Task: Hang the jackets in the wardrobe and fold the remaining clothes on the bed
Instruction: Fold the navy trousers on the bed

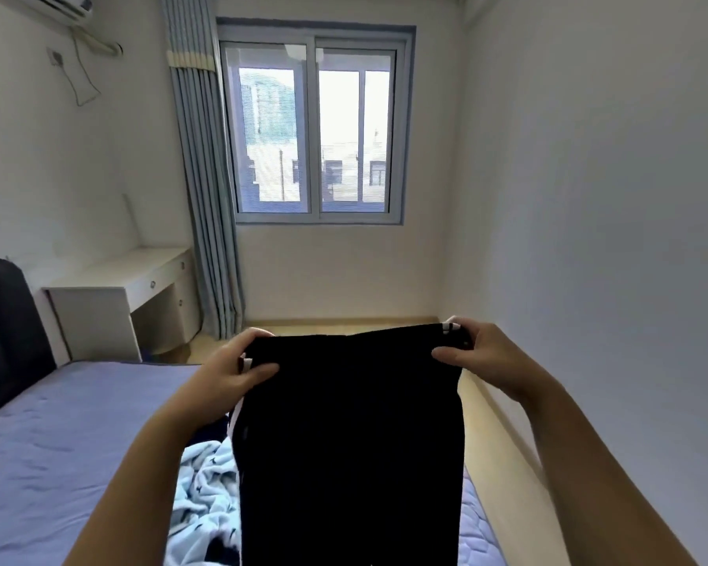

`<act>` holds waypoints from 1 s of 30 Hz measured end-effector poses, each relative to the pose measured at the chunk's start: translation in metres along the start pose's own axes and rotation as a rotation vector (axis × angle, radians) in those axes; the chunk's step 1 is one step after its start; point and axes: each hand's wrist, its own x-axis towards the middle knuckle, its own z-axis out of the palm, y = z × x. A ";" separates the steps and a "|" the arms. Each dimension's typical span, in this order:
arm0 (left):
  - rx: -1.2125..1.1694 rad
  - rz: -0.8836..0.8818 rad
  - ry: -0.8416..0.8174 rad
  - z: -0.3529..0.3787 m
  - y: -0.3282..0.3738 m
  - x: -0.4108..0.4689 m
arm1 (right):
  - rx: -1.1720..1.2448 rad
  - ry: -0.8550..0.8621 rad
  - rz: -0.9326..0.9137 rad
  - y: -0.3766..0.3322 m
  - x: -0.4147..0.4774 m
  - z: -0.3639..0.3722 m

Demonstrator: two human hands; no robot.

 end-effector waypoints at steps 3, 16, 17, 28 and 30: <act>0.216 0.020 0.030 0.012 -0.014 -0.013 | -0.298 -0.042 0.042 0.025 -0.007 0.006; 0.927 0.493 -0.183 0.021 -0.037 -0.018 | -1.003 -0.552 -0.372 0.059 -0.032 0.023; 0.951 0.520 -0.208 0.020 -0.036 -0.018 | -1.043 -0.562 -0.436 0.056 -0.033 0.023; 1.041 0.790 -0.379 0.012 -0.003 0.003 | -0.925 -0.490 -0.393 0.039 -0.023 -0.012; 0.937 0.692 -0.284 0.010 0.001 0.007 | -0.923 -0.410 -0.401 0.034 -0.026 -0.016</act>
